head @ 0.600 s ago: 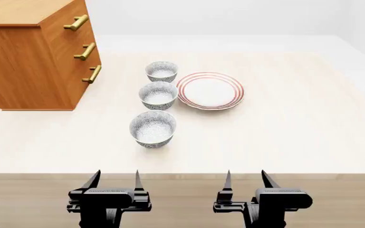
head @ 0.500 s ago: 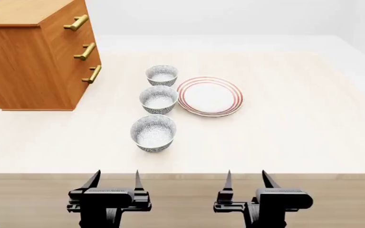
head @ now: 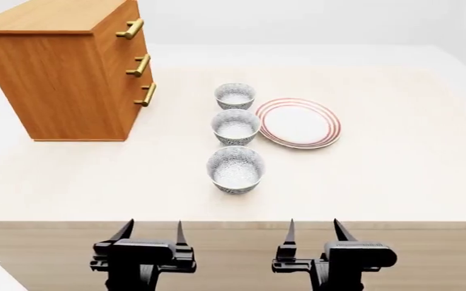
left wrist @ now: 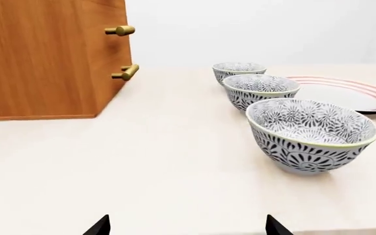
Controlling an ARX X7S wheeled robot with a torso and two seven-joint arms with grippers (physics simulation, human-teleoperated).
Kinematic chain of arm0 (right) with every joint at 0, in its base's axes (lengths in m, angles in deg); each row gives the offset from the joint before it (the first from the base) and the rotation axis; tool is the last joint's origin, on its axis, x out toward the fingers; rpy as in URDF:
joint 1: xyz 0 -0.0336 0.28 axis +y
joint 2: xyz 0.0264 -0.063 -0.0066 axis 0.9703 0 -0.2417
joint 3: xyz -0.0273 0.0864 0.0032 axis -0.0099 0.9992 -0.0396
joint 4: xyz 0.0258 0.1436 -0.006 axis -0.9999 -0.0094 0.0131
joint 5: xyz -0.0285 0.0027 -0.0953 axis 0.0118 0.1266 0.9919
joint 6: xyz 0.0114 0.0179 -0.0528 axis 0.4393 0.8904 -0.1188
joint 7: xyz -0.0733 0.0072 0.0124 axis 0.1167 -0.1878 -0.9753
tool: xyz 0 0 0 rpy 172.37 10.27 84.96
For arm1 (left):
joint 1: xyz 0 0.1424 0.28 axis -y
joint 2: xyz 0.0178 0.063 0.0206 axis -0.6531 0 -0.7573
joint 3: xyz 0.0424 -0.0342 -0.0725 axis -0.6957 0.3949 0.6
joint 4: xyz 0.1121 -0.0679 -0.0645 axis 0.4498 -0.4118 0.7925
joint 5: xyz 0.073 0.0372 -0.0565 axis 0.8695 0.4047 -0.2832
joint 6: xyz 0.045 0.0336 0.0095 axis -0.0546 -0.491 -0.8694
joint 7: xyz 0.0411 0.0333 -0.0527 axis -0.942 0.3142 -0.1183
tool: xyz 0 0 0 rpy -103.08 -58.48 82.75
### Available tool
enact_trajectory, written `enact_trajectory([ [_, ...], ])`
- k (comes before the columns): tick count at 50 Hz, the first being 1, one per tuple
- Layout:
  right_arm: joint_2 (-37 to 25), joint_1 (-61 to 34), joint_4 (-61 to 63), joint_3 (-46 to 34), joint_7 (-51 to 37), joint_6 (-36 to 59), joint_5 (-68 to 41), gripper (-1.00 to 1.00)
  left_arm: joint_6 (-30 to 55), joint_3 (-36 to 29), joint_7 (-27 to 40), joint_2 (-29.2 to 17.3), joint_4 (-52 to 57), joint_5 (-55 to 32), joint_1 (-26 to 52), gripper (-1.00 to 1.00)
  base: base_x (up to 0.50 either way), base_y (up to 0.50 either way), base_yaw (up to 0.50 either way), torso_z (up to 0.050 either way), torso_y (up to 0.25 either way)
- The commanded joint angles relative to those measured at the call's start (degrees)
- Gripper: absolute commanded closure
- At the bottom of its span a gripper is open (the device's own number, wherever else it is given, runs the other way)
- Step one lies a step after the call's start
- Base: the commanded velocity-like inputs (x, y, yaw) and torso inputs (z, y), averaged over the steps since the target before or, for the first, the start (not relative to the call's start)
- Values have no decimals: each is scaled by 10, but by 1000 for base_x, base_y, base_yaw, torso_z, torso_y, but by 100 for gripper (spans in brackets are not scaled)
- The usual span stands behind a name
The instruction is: Stack the bowl in the middle on the bowl at the back.
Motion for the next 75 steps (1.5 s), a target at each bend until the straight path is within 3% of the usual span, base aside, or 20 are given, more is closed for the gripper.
enact_trajectory([
  [1, -10, -3, -3, -14, -17, 2, -1, -100, 16, -15, 8, -10, 3, -6, 2, -100, 0, 500, 0, 0, 0],
  [15, -21, -14, 11, -28, -35, 37, 2, -100, 32, -21, -16, -23, 4, -51, 29, -100, 0, 0, 0, 30, 23],
  [22, -31, -38, 48, -41, -37, 89, 10, -100, 66, -27, -1, -22, -3, -49, 80, -100, 0, 0, 0, 50, 38],
  [33, -56, -107, 128, -43, -33, 192, 12, -100, 142, -30, 21, -19, 16, -61, 170, -100, 0, 0, 0, 50, 38],
  [43, -82, -154, 202, -27, -11, 275, -9, -100, 263, -50, 18, -25, 100, -92, 217, -100, 0, 0, 0, 50, 55],
  [59, -108, -161, 240, -58, -12, 294, 19, -100, 277, -49, 20, -24, 20, -106, 309, -100, 323, 0, 0, 2, 0],
  [75, -124, -157, 269, -37, -10, 306, 4, -100, 270, -63, 11, -29, 6, -121, 318, -100, 500, -34, 0, 0, 0],
])
